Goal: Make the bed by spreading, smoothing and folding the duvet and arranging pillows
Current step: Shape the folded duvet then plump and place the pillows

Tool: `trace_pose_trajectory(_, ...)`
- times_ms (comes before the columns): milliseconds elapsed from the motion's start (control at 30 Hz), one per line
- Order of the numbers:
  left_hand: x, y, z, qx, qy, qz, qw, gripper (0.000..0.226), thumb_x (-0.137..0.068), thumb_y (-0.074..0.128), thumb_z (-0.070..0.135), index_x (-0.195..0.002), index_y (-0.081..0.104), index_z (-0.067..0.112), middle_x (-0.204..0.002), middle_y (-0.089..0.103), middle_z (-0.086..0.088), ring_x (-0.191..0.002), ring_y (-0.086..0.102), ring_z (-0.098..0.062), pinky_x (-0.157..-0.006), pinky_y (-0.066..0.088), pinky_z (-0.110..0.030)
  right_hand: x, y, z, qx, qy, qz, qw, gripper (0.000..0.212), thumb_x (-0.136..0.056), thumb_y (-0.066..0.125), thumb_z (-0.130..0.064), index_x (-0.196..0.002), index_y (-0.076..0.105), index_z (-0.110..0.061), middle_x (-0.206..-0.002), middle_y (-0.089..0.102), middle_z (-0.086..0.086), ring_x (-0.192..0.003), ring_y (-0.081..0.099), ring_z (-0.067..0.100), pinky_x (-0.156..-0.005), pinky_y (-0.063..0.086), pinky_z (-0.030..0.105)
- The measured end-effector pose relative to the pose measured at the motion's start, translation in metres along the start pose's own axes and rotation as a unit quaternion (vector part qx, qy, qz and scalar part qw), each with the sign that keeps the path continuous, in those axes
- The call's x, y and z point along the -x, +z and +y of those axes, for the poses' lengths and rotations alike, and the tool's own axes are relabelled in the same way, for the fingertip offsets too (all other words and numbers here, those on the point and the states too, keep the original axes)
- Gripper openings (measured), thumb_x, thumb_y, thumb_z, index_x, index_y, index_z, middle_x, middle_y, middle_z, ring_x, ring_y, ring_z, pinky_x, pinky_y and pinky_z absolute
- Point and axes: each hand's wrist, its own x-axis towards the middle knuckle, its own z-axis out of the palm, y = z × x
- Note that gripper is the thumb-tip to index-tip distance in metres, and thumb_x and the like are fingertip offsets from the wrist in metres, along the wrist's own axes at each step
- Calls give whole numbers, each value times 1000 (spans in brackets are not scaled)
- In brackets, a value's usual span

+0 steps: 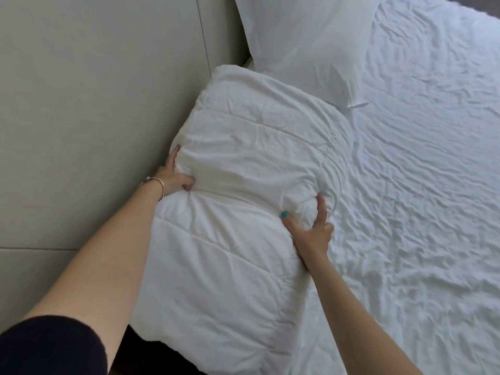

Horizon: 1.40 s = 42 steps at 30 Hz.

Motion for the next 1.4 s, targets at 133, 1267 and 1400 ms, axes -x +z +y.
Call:
trace_pose_trajectory(133, -3, -1, -11, -24, -15, 35, 999, 111, -46, 62, 31, -142, 11, 53, -129, 43, -11, -108, 51, -32, -89, 44, -35, 4, 2, -3, 4, -11, 4, 1000, 95, -69, 79, -54, -140, 18, -60, -115, 31, 1, -101, 42, 19, -89, 36, 30)
trace_pose_trajectory(1267, 47, 101, 46, -186, 192, 247, 931, 61, -76, 31, 49, -130, 52, 28, -147, 37, -5, -140, 22, -32, -109, 14, -62, 13, 26, -13, 369, -240, -19, 898, 60, -94, 24, -59, -149, 3, -50, -161, -6, -16, -148, -12, 14, -119, -8, 44)
trace_pose_trajectory(1400, -3, 117, 94, -258, 245, 246, 902, 62, -84, 29, 58, -144, 31, 41, -158, 19, -2, -146, 11, -25, -111, 0, -61, -43, 29, -51, 363, -251, -3, 897, 57, -99, 26, -52, -150, 0, -49, -161, -12, -14, -147, -19, 13, -119, -9, 45)
